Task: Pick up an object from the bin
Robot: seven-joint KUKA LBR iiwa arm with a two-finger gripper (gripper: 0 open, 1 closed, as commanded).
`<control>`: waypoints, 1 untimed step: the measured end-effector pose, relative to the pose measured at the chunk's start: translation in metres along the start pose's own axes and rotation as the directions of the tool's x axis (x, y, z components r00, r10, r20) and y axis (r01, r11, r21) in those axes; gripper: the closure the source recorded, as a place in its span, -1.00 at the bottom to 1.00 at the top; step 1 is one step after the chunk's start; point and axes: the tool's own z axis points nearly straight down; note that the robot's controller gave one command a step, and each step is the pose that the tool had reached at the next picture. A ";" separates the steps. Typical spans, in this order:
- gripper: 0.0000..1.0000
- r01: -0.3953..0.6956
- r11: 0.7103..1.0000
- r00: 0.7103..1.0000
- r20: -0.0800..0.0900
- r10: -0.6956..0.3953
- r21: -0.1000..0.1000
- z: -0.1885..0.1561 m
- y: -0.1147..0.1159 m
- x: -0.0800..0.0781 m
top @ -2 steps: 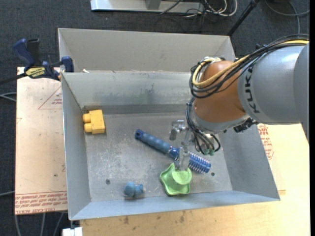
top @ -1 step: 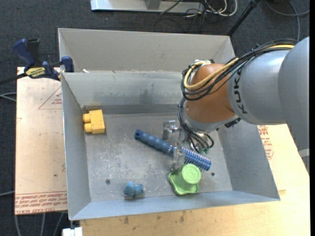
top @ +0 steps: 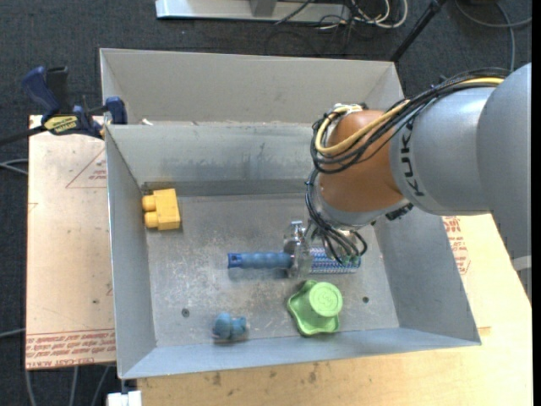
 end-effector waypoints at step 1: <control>1.00 0.124 0.992 0.992 0.010 -0.124 0.002 -0.151 0.008 -0.007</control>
Offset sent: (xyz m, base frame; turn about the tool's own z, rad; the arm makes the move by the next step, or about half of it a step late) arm 0.0044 0.0071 0.1469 -0.1252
